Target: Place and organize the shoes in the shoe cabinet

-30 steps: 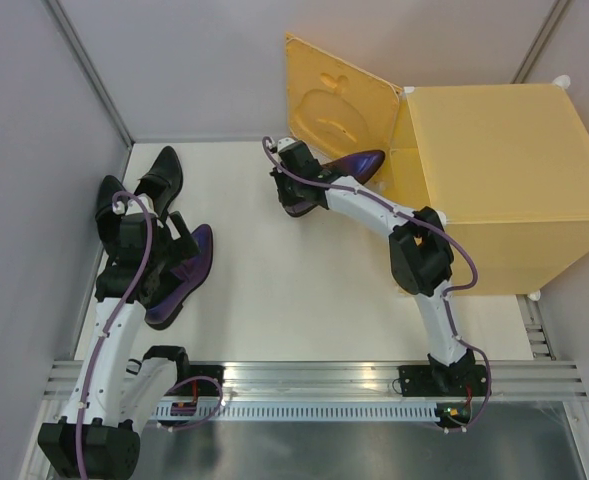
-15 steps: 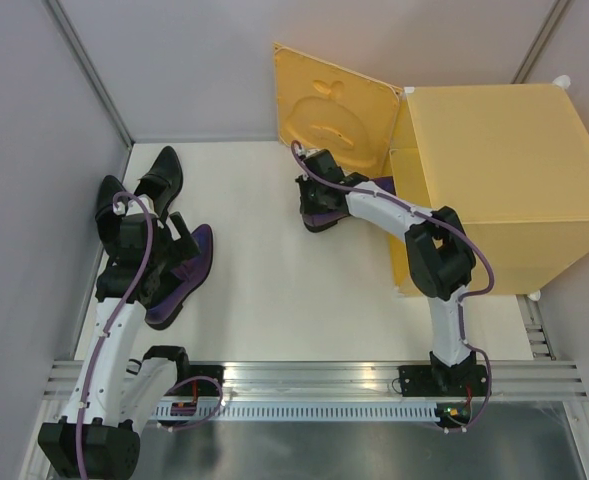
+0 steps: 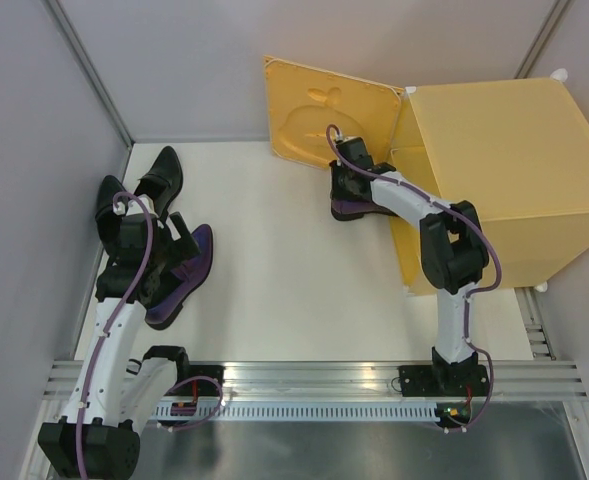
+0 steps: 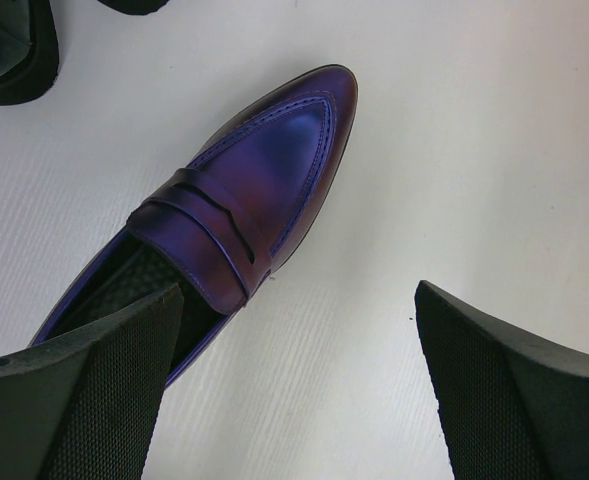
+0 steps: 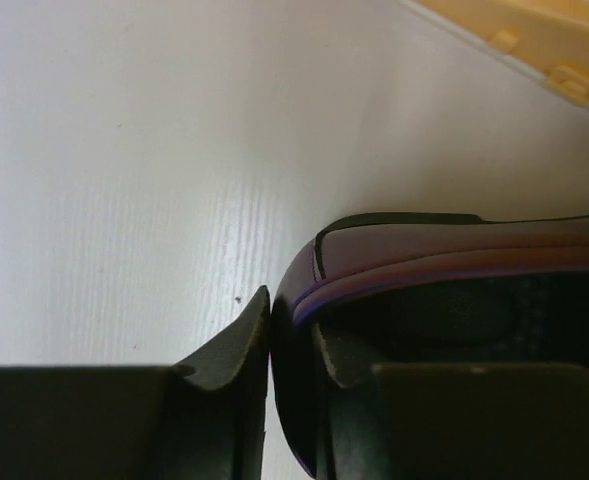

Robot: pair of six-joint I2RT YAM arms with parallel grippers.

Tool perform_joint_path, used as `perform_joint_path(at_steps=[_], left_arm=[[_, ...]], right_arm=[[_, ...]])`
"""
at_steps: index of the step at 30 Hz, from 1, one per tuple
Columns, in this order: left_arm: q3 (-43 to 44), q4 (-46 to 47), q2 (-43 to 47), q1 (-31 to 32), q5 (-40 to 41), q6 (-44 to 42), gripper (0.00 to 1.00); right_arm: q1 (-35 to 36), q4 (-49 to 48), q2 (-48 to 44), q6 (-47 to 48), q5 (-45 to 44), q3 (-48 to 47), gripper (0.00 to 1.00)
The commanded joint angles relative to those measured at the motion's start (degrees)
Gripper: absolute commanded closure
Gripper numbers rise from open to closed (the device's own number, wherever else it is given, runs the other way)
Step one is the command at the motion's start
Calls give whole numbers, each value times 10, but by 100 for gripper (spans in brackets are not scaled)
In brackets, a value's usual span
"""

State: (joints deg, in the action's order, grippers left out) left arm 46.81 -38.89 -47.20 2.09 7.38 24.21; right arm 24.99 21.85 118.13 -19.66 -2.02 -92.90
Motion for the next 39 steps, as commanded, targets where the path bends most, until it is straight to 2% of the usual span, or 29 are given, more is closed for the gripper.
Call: perform_joint_path(at_steps=[1,3,9,13,18,25,30,37,39], left_arm=[[0,16,2,-2,-1,-22,0],[0,16,2,-2,-1,-22,0],[-1,16,1,-2,-2,-21,0],[0,16,0,-2,-3,-21,0],[0,16,-2,-2,-3,-22,0],[0,17,-15,-2,-14,-21,0],[-1,16,-13,-2,-9,-22,0],[-1,16,-13,-2,-9,-23,0],[-1,17,-13,-2,-9,-23,0]], right_arm=[[-13,-22,-44,9,-36,-11,72],[-13,-17,-41,14,-37,-17,62],[-5,-2,-53,32,-56,-24,44],[22,13,-72,50,-133,-25,41],[60,24,-76,29,-250,-24,42],[80,34,-33,11,-282,-45,44],[79,43,-2,32,-322,-47,46],[66,38,-12,74,-354,-31,58],[61,30,-22,90,-366,-26,67]])
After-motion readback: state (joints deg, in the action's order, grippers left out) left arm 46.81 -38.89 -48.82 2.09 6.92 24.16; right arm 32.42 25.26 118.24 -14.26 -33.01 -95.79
